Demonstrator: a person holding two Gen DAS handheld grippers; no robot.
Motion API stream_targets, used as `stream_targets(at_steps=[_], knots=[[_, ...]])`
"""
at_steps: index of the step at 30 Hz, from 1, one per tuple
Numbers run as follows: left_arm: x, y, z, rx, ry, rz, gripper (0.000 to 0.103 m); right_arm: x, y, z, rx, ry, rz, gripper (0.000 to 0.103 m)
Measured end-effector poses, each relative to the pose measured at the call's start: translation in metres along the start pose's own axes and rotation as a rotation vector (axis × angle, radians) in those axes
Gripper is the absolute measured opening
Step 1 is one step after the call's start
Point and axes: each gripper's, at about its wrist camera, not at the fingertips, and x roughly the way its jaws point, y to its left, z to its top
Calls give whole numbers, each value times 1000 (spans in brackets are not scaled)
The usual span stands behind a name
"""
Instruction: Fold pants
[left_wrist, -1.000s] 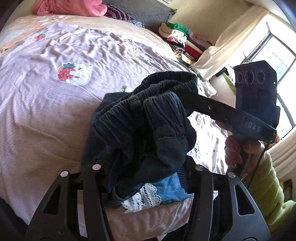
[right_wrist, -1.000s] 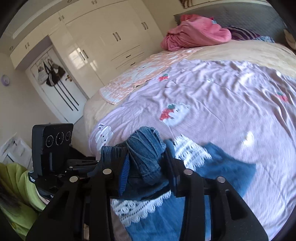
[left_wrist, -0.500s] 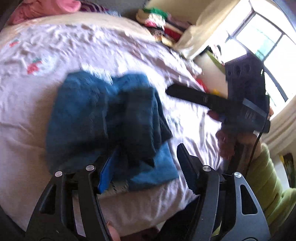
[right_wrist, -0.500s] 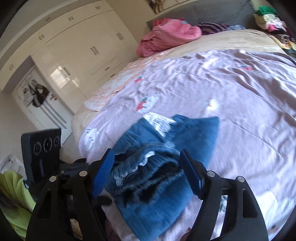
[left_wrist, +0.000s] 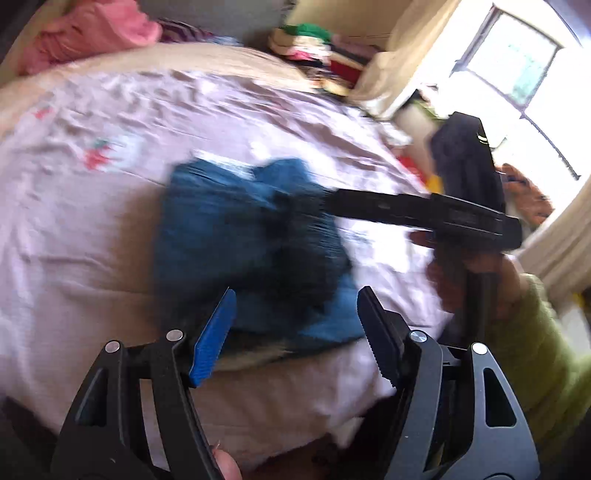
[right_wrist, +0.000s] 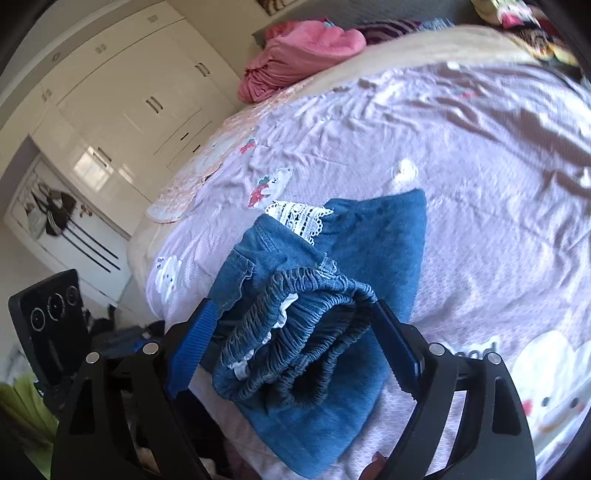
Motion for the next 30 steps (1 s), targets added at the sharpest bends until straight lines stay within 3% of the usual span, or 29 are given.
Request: stream_targets(at_steps=[2,3,5,8,12,13,15,20,26,28,30], knots=[[8,7,5,17,1,67,54,7,-8,4,58,8,6,90],[12,8,6,22,5,76,39,10,-12,6,88,9,14,90],[23,7,7,28,23,102,26,17,-19,11,137,19,17,87],[30,-5,-1,81,29,115,26,26,-12,17,89,42,-2,44],[33,-9,-10,116,43,142,26,24,15,26,-23,21,-8,34],[32,-11,-13,126,40,149,26,21,21,28,-39,5,8,25],[31,-14,-17,140,40,155,26,11,28,35,-70,-50,15,23],[31,-12,-18,127,45,140,26,24,9,31,-57,-2,-100,23],[31,-10,-17,115,47,130,27,6,-3,20,-7,-38,-73,28],[28,-10,-17,109,44,121,32,-6,5,18,-32,-72,-81,49],[24,-12,-17,108,40,117,35,-21,15,14,-61,-112,-93,62]])
